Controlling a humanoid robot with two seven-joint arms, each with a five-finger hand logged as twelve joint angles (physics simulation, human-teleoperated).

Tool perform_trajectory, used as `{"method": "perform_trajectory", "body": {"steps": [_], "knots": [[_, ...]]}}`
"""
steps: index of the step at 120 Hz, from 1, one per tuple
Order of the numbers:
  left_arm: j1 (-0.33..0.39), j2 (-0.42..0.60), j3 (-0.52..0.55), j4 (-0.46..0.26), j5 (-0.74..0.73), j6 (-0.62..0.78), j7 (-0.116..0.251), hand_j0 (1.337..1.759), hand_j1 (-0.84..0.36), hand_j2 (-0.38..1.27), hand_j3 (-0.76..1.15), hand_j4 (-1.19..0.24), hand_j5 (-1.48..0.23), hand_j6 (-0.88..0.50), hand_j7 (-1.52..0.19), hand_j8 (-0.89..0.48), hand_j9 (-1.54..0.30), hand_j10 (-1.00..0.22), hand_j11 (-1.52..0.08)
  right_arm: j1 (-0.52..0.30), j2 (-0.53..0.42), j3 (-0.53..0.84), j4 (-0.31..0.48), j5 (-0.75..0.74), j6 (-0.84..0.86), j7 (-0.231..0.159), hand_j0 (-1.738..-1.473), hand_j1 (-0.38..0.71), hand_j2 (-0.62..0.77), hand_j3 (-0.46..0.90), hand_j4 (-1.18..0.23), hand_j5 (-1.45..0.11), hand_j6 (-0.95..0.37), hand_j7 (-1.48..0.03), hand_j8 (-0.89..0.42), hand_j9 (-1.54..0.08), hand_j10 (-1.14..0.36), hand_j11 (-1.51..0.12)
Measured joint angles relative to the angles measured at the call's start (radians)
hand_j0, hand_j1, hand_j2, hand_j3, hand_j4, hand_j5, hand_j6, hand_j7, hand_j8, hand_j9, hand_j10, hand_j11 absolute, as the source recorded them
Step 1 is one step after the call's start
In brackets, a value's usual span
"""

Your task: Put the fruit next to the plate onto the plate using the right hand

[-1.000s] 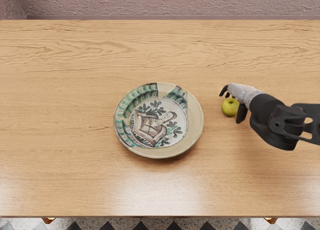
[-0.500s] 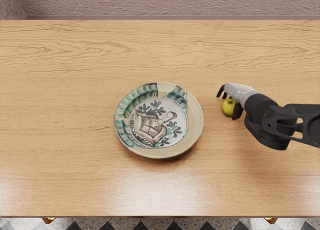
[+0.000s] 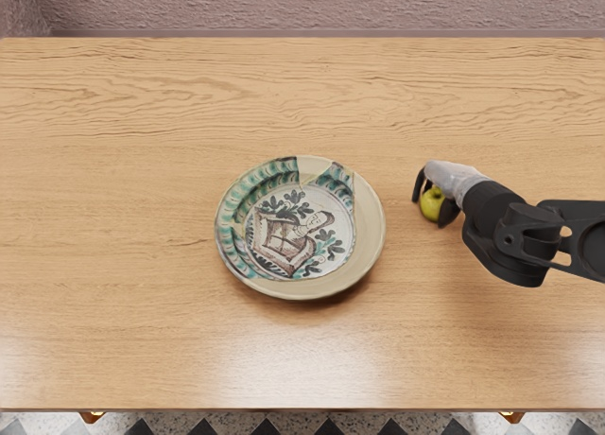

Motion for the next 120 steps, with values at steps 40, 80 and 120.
{"method": "perform_trajectory", "body": {"steps": [40,80,120], "knots": [[0.0,0.0,0.0,0.0,0.0,0.0,0.0,1.658,0.35,0.0,0.0,0.0,0.0,0.0,0.0,0.0,0.0,0.0,0.0,0.016,0.001,0.028,-0.006,0.011,0.007,0.001,-1.651,0.28,0.19,0.0,-0.72,-1.0,-0.4,-0.96,-0.33,-0.99,-0.58,-1.0],[0.0,0.0,0.0,0.0,0.0,0.0,0.0,1.658,0.35,0.0,0.0,0.0,0.0,0.0,0.0,0.0,0.0,0.0,0.0,0.091,0.055,0.08,0.016,0.016,0.017,0.002,-1.652,0.24,0.15,0.0,-0.72,-1.04,-0.4,-0.98,-0.32,-1.03,-0.58,-1.05],[0.0,0.0,0.0,0.0,0.0,0.0,0.0,1.658,0.35,0.0,0.0,0.0,0.0,0.0,0.0,0.0,0.0,0.0,0.0,0.158,0.077,0.084,0.041,0.009,0.024,0.072,-1.653,0.23,0.16,0.0,-0.74,-1.03,-0.41,-0.98,-0.34,-1.04,-0.6,-1.06]]}}
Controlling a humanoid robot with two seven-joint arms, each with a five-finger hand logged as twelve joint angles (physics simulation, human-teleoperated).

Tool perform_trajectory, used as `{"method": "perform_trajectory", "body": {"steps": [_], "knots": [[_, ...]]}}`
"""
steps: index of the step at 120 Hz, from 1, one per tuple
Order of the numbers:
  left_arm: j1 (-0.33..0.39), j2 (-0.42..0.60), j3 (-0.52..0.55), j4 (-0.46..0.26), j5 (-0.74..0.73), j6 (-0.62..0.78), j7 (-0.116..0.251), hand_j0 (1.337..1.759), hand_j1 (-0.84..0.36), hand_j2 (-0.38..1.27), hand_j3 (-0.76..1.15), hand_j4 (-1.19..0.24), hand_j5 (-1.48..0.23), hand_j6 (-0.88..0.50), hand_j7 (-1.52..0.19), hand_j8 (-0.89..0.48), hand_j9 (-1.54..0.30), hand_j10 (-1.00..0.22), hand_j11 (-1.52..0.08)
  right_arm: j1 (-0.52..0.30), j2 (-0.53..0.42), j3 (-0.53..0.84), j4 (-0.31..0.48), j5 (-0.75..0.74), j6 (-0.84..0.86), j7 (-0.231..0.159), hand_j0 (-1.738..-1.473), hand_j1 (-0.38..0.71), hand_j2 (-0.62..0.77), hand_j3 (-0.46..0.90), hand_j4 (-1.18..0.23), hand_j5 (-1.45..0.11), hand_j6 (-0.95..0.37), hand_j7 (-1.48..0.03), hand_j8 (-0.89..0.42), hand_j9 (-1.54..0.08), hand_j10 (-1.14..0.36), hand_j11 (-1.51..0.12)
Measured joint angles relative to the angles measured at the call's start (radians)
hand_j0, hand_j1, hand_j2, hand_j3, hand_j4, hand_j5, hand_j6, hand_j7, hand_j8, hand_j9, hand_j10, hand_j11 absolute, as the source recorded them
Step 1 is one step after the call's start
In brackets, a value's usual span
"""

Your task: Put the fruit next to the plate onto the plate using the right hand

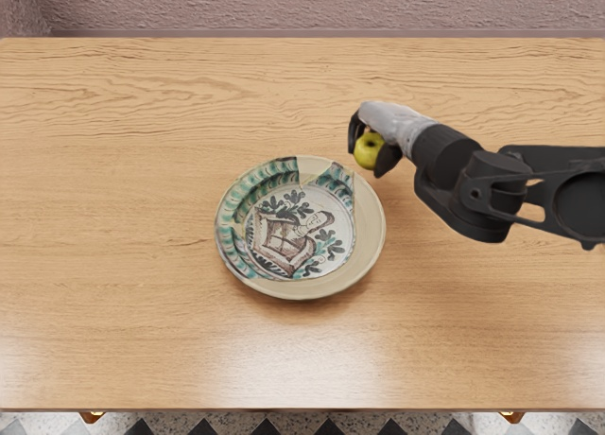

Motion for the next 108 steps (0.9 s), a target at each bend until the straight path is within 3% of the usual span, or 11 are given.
{"method": "perform_trajectory", "body": {"steps": [34,54,87,98,108], "knots": [[0.0,0.0,0.0,0.0,0.0,0.0,0.0,1.658,0.35,0.0,0.0,0.0,0.0,0.0,0.0,0.0,0.0,0.0,0.0,0.002,0.037,-0.001,0.044,0.001,0.002,0.081,-1.653,0.2,0.09,0.0,-0.72,-1.04,-0.43,-0.97,-0.35,-1.03,-0.61,-1.05],[0.0,0.0,0.0,0.0,0.0,0.0,0.0,1.658,0.35,0.0,0.0,0.0,0.0,0.0,0.0,0.0,0.0,0.0,0.0,-0.005,0.044,-0.002,0.087,0.002,0.004,0.092,-1.653,0.19,0.08,0.0,-0.71,-1.04,-0.44,-0.97,-0.37,-1.02,-0.62,-1.05],[0.0,0.0,0.0,0.0,0.0,0.0,0.0,1.658,0.35,0.0,0.0,0.0,0.0,0.0,0.0,0.0,0.0,0.0,0.0,-0.054,0.054,-0.006,0.09,0.001,0.008,0.093,-1.654,0.22,0.16,0.0,-0.7,-1.0,-0.43,-0.95,-0.37,-1.0,-0.62,-1.02],[0.0,0.0,0.0,0.0,0.0,0.0,0.0,1.658,0.35,0.0,0.0,0.0,0.0,0.0,0.0,0.0,0.0,0.0,0.0,-0.078,0.051,0.043,0.087,0.009,0.037,0.088,-1.655,0.03,0.1,0.0,-0.47,-0.66,-0.29,-0.63,-0.25,-0.66,-0.42,-0.68],[0.0,0.0,0.0,0.0,0.0,0.0,0.0,1.658,0.35,0.0,0.0,0.0,0.0,0.0,0.0,0.0,0.0,0.0,0.0,-0.114,0.034,0.149,0.085,0.014,0.131,0.086,-1.656,-0.09,0.07,0.0,-0.32,-0.45,-0.2,-0.43,-0.17,-0.45,-0.28,-0.46]]}}
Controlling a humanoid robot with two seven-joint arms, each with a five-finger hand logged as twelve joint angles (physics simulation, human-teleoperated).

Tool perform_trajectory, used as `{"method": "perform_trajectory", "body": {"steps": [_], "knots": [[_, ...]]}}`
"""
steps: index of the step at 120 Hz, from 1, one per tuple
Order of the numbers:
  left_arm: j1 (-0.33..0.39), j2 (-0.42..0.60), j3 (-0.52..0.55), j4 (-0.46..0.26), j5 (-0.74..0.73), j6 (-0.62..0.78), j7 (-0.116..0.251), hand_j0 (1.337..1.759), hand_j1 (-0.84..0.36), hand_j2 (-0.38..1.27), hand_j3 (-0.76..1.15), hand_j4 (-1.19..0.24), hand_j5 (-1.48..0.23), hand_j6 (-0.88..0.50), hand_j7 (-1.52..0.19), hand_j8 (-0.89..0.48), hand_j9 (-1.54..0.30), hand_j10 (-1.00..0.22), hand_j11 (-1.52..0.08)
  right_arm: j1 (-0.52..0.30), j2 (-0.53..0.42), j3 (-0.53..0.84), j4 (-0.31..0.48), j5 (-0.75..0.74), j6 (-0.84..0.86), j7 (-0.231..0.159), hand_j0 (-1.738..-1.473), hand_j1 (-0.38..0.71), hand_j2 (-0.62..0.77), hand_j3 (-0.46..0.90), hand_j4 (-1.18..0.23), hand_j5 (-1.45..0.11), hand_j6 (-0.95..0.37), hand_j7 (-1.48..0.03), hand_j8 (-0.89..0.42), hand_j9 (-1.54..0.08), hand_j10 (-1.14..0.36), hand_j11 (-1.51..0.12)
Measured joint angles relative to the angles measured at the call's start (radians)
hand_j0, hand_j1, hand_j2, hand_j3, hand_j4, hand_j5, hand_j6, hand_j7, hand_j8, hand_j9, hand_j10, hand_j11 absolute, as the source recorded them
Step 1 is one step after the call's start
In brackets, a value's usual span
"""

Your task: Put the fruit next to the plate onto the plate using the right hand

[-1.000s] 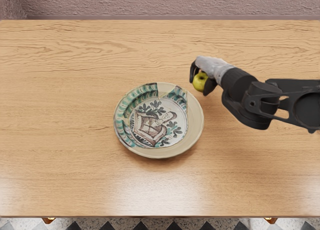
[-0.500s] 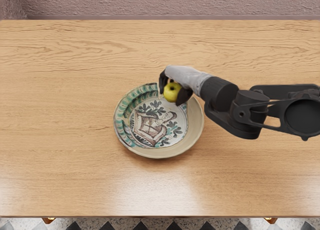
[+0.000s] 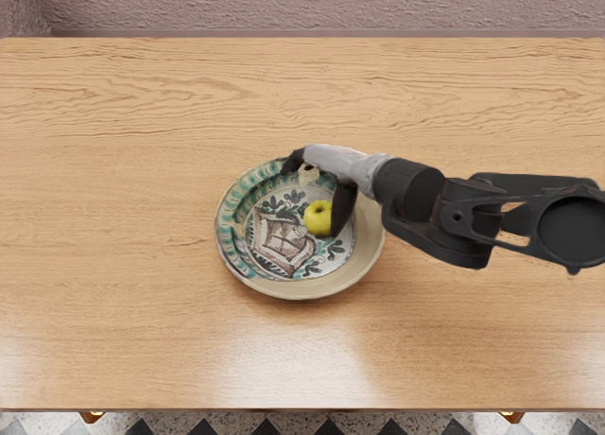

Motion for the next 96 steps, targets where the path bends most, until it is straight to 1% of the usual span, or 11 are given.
{"method": "perform_trajectory", "body": {"steps": [6,12,20,27,34,41,49,59,73,85,96], "knots": [[0.0,0.0,0.0,0.0,0.0,0.0,0.0,1.658,0.35,0.0,0.0,0.0,0.0,0.0,0.0,0.0,0.0,0.0,0.0,-0.017,-0.028,0.08,0.0,0.011,0.083,-0.001,-1.657,-0.14,0.05,0.0,-0.25,-0.36,-0.16,-0.34,-0.14,-0.36,-0.23,-0.36],[0.0,0.0,0.0,0.0,0.0,0.0,0.0,1.658,0.35,0.0,0.0,0.0,0.0,0.0,0.0,0.0,0.0,0.0,0.0,-0.039,-0.079,0.179,0.0,0.051,0.199,-0.001,-1.657,-0.18,0.04,0.0,-0.2,-0.28,-0.13,-0.27,-0.12,-0.28,-0.18,-0.29],[0.0,0.0,0.0,0.0,0.0,0.0,0.0,1.658,0.35,0.0,0.0,0.0,0.0,0.0,0.0,0.0,0.0,0.0,0.0,-0.071,-0.15,0.313,-0.001,0.119,0.363,0.0,-1.657,-0.22,0.03,0.0,-0.15,-0.21,-0.1,-0.2,-0.09,-0.21,-0.14,-0.22],[0.0,0.0,0.0,0.0,0.0,0.0,0.0,1.658,0.35,0.0,0.0,0.0,0.0,0.0,0.0,0.0,0.0,0.0,0.0,-0.094,-0.207,0.396,-0.001,0.189,0.495,0.003,-1.657,-0.25,0.02,0.0,-0.12,-0.17,-0.08,-0.16,-0.07,-0.16,-0.11,-0.17],[0.0,0.0,0.0,0.0,0.0,0.0,0.0,1.658,0.35,0.0,0.0,0.0,0.0,0.0,0.0,0.0,0.0,0.0,0.0,-0.12,-0.263,0.47,-0.014,0.272,0.624,0.022,-1.658,-0.27,0.01,0.0,-0.09,-0.13,-0.07,-0.12,-0.06,-0.13,-0.09,-0.13],[0.0,0.0,0.0,0.0,0.0,0.0,0.0,1.658,0.35,0.0,0.0,0.0,0.0,0.0,0.0,0.0,0.0,0.0,0.0,-0.158,-0.316,0.548,-0.027,0.344,0.701,0.036,-1.658,-0.28,0.01,0.0,-0.08,-0.1,-0.06,-0.1,-0.05,-0.1,-0.07,-0.11],[-0.001,0.0,0.0,0.0,0.0,0.0,0.0,1.658,0.35,0.0,0.0,0.0,0.0,0.0,0.0,0.0,0.0,0.0,0.0,-0.204,-0.366,0.611,-0.051,0.419,0.749,0.045,-1.658,-0.3,0.01,0.0,-0.06,-0.08,-0.05,-0.08,-0.04,-0.08,-0.06,-0.08],[-0.002,0.0,0.0,0.0,0.0,0.0,0.0,1.658,0.35,0.0,0.0,0.0,0.0,0.0,0.0,0.0,0.0,0.0,0.0,-0.249,-0.424,0.65,-0.067,0.502,0.779,0.051,-1.658,-0.31,0.0,0.0,-0.05,-0.06,-0.04,-0.06,-0.03,-0.06,-0.04,-0.06],[-0.005,0.0,0.0,0.0,0.0,0.0,0.0,1.658,0.35,0.0,0.0,0.0,0.0,0.0,0.0,0.0,0.0,0.0,0.0,-0.295,-0.465,0.67,-0.077,0.565,0.795,0.054,-1.658,-0.32,0.0,0.0,-0.04,-0.05,-0.03,-0.04,-0.03,-0.05,-0.03,-0.05],[-0.006,0.0,0.0,0.0,0.0,0.0,0.0,1.658,0.35,0.0,0.0,0.0,0.0,0.0,0.0,0.0,0.0,0.0,0.0,-0.318,-0.507,0.677,-0.08,0.623,0.8,0.054,-1.658,-0.32,0.0,0.0,-0.03,-0.04,-0.03,-0.04,-0.03,-0.04,-0.03,-0.04],[-0.008,0.0,0.0,0.0,0.0,0.0,0.0,1.658,0.35,0.0,0.0,0.0,0.0,0.0,0.0,0.0,0.0,0.0,0.0,-0.336,-0.527,0.679,-0.089,0.649,0.802,0.054,-1.658,-0.32,0.0,0.0,-0.03,-0.03,-0.02,-0.03,-0.02,-0.03,-0.03,-0.03]]}}
